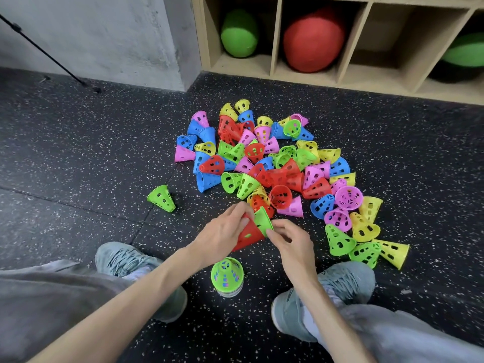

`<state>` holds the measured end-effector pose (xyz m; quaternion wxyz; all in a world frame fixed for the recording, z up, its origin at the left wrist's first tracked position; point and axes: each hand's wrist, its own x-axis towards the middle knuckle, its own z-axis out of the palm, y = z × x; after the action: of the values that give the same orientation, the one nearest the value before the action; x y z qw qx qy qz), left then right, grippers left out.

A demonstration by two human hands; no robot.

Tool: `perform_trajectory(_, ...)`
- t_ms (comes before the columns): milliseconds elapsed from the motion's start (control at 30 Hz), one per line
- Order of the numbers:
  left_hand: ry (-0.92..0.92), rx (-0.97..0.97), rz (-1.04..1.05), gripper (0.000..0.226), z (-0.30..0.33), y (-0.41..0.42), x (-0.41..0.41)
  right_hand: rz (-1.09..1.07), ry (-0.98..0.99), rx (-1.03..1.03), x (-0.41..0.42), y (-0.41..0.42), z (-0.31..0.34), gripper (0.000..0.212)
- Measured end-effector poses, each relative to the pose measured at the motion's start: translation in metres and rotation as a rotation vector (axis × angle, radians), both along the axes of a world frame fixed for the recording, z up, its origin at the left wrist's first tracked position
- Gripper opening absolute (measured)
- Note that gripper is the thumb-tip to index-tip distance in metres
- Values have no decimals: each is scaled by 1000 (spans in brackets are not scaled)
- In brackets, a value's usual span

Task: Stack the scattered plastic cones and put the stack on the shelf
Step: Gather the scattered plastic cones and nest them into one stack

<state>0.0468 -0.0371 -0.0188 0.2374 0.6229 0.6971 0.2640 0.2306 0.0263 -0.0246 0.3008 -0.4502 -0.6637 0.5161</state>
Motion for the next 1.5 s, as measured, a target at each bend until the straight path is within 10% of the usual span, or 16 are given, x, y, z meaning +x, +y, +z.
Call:
perform_trajectory(1267,63,109,-62,73,112,-19,-18,77,-54,237,-21,-18,113,17)
perform_trajectory(1500,58,44,141,54,116,3,-78,-61,-73,280,-65,5,115,19)
